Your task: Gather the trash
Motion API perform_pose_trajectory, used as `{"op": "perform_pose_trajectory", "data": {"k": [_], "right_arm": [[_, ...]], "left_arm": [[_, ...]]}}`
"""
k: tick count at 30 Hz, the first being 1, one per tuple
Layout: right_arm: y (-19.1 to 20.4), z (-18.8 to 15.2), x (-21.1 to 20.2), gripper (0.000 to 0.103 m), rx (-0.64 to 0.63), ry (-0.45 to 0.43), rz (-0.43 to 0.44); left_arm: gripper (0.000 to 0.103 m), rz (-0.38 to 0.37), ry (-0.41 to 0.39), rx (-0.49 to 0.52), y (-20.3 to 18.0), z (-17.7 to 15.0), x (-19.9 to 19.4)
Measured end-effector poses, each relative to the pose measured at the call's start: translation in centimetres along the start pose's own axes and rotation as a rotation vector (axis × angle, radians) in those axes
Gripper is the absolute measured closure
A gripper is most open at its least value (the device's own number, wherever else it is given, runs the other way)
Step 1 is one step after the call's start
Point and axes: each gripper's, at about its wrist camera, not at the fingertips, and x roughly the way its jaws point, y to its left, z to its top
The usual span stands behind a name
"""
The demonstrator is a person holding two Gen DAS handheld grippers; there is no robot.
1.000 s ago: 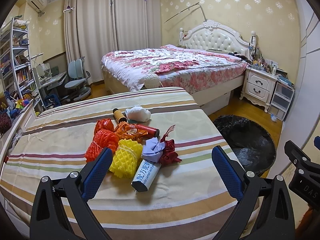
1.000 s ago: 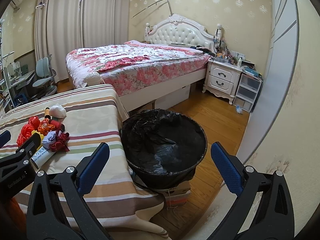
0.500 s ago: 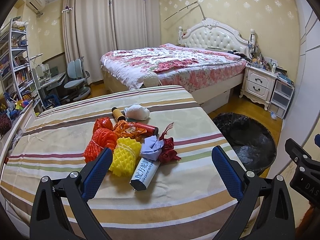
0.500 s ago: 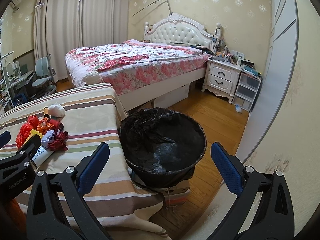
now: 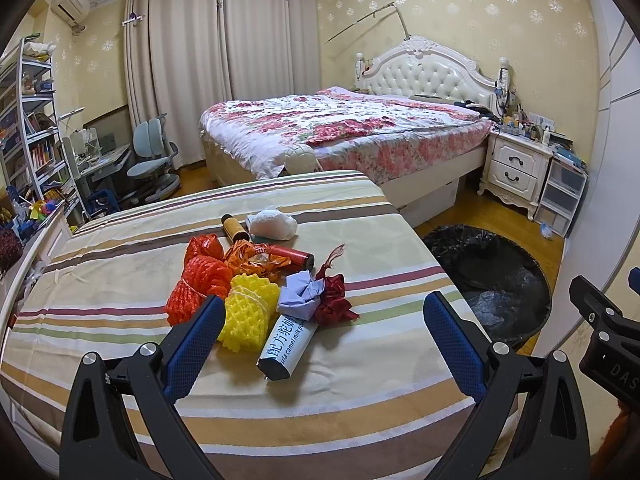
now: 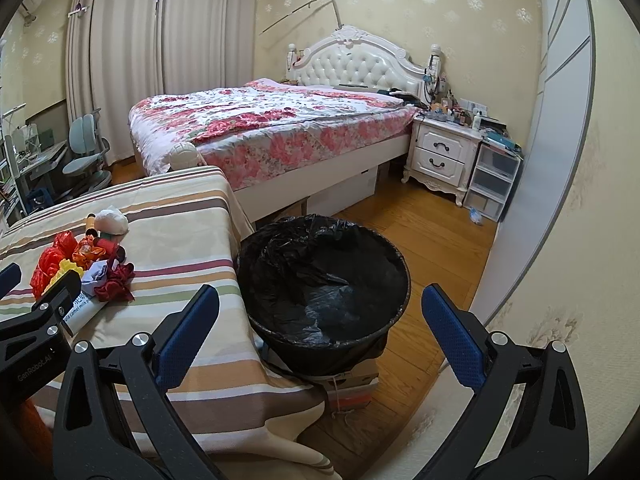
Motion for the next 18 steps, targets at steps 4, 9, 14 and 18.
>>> {"op": "perform_pose_trajectory", "data": {"k": [4,9,14,18], "right_arm": [[0.0,0.0,0.0,0.004,-0.001,0.000,0.001],[0.1,0.0,0.0,0.004,0.001,0.002,0.001],[-0.6,-0.3,-0.2,0.004,0.000,0.006,0.002],[-0.8,-0.4,0.2,0.004,0.000,0.006,0.003]], "left_arm": [[0.006,0.001,0.000,0.000,-0.1,0.0,0.0],[0.006,0.000,0.001,0.000,-0.1,-0.1,0.0],[0.006,-0.002,0.000,0.001,-0.2,-0.1,0.2],[0.006,-0.002,0.001,0.002,-0.2,-0.1,0.1]]}}
